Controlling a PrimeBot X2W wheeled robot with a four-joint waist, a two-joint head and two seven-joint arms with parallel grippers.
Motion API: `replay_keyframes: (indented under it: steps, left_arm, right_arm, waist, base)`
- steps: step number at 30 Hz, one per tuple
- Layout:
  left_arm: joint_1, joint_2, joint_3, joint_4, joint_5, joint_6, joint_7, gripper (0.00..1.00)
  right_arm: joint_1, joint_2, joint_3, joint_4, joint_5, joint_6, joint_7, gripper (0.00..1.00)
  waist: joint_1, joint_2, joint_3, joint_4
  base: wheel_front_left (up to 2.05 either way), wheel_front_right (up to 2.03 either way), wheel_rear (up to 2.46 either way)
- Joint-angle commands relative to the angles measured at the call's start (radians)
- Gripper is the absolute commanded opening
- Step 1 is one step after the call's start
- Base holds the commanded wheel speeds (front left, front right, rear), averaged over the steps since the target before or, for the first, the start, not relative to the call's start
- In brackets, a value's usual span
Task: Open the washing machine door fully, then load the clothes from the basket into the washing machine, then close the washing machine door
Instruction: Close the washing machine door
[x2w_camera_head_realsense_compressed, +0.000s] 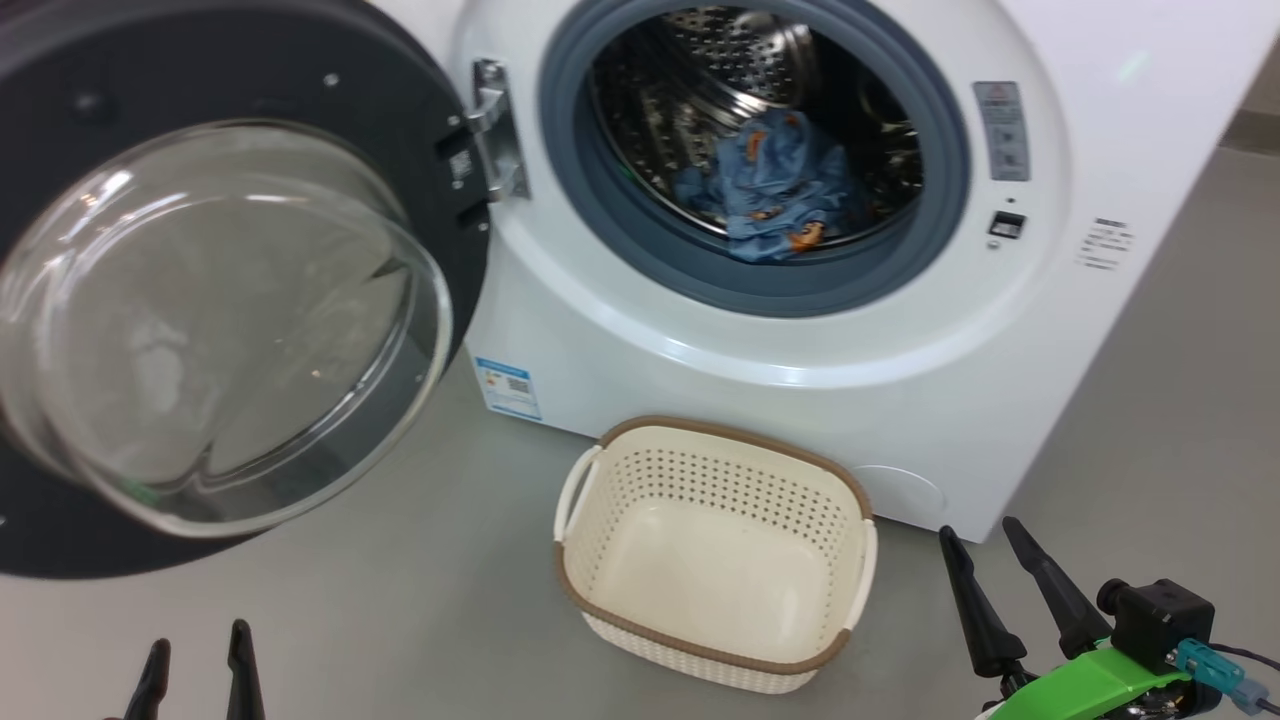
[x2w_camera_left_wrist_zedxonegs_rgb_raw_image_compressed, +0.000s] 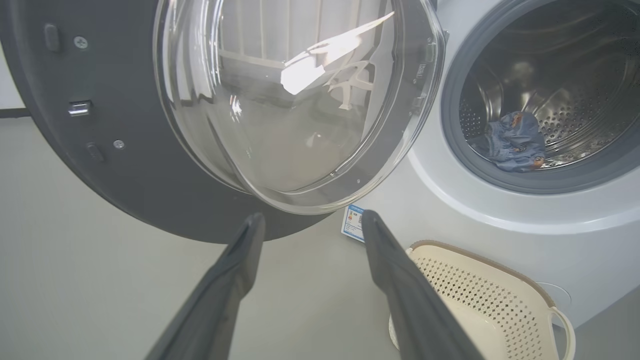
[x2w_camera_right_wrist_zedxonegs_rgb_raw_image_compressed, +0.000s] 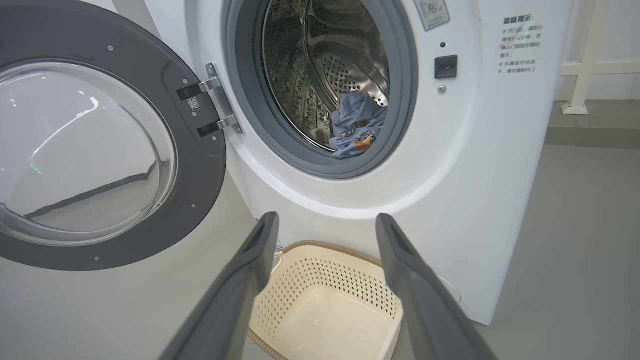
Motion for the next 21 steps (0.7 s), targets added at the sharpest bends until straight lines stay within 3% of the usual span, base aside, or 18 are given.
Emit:
replay_keyframes:
  steps: [1, 21]
  left_arm:
    - [-0.011, 0.012, 0.029, -0.034, -0.011, 0.012, -0.006, 1.00]
    - [0.008, 0.012, 0.036, -0.065, -0.028, 0.034, -0.006, 1.00]
  right_arm:
    - [-0.032, -0.003, 0.028, -0.017, 0.001, 0.001, -0.005, 1.00]
    - [-0.028, 0.004, 0.041, -0.010, 0.004, 0.001, -0.005, 1.00]
  waist:
    - [0.0000, 0.0000, -0.007, 0.060]
    - [0.0000, 0.0000, -0.010, 0.111]
  base:
    - [0.00, 0.00, 0.00]
    - [0.00, 0.00, 0.00]
